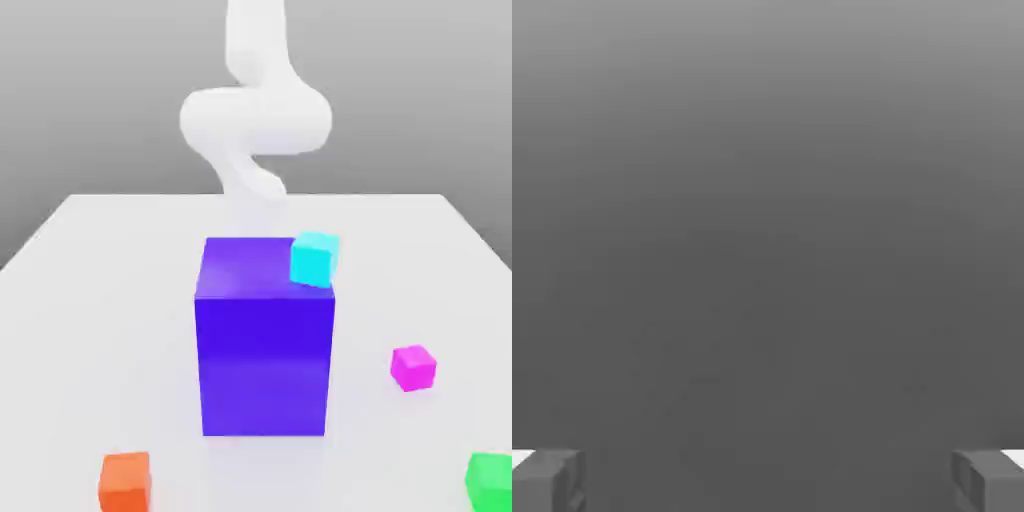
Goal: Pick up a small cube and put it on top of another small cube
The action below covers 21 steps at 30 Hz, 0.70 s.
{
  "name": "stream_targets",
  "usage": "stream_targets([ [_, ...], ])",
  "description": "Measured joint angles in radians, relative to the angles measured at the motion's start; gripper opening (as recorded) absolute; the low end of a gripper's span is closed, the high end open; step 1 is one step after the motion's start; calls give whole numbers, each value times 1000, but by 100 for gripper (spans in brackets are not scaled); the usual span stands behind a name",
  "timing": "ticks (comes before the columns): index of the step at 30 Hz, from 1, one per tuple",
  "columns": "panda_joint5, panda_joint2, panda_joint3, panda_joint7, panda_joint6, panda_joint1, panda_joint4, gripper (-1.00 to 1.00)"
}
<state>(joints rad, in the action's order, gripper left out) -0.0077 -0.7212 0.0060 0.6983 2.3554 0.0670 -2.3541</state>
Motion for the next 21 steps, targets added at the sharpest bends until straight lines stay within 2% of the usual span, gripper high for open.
stream_targets([
  [13,-16,428,37,-568,299,343,-289,0],
  [21,-2,685,105,-927,480,527,-465,0],
])
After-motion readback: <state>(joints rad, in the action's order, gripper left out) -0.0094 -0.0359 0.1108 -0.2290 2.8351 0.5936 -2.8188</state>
